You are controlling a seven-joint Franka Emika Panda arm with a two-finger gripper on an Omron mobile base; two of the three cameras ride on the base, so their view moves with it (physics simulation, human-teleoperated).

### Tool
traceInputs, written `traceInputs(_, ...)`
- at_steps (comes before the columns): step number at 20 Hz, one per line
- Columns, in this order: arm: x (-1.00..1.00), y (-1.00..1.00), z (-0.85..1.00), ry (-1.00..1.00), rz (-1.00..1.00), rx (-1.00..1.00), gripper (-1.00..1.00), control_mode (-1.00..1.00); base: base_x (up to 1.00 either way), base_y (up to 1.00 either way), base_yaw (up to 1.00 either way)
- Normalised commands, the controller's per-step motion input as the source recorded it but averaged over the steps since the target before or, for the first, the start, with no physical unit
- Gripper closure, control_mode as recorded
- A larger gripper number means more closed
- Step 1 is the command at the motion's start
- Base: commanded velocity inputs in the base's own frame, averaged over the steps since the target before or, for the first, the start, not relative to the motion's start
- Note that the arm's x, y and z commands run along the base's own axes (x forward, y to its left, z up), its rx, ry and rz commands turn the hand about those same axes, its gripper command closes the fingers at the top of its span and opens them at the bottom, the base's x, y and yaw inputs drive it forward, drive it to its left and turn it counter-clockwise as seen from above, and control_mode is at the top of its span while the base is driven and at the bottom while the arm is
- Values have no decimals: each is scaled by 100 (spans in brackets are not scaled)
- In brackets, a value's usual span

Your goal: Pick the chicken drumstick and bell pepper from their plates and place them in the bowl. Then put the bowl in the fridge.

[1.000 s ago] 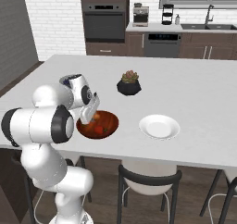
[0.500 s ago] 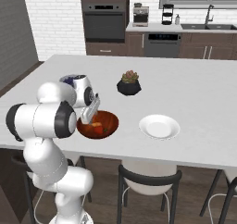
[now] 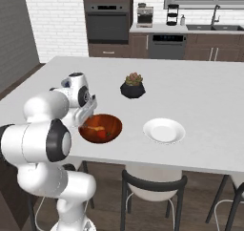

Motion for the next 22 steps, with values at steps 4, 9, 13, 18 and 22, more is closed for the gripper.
traceInputs(4, -91, 53, 0, 0, -34, 3, -100, -100, 0, 0, 0)
traceInputs(9, -50, 10, -7, 0, -29, 1, -100, -100, 0, 0, 0)
traceInputs(13, 1, -2, 0, 0, -15, 0, -100, -100, 0, 0, 0)
traceInputs(18, 7, -3, -20, 0, -11, 0, -100, -100, 0, 0, 0)
traceInputs(22, 10, 0, -24, 0, -4, 0, -100, -100, 0, 0, 0)
